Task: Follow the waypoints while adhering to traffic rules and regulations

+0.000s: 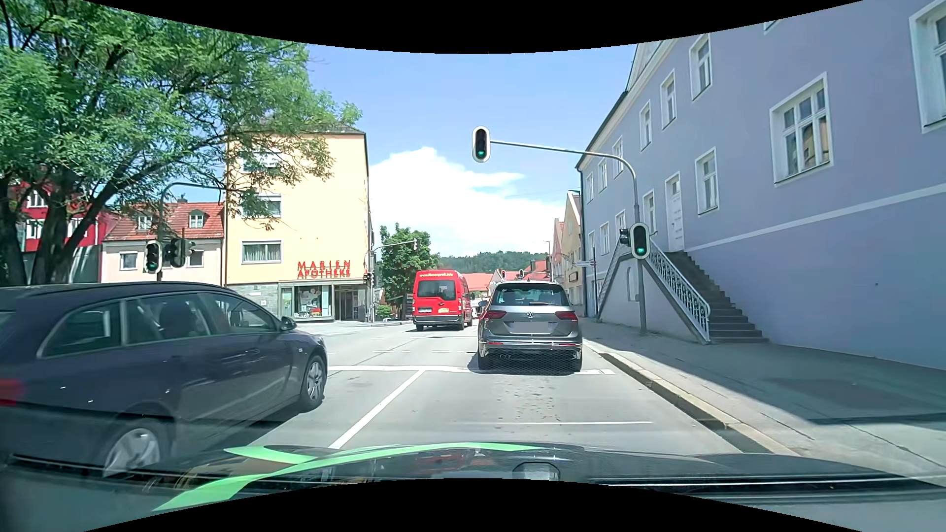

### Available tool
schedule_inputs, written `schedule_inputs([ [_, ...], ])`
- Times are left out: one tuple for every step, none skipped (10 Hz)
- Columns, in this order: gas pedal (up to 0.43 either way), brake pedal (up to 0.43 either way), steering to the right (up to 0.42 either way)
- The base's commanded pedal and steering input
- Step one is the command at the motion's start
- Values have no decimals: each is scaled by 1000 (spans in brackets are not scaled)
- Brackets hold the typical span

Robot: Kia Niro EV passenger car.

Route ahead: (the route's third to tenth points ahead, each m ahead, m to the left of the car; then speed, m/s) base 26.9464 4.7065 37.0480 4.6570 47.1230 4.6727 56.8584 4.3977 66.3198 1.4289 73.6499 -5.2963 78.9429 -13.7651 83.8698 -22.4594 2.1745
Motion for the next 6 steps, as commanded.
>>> schedule_inputs([
  [260,0,30],
  [260,0,31],
  [260,0,31],
  [260,0,31],
  [260,0,31],
  [260,0,31],
])
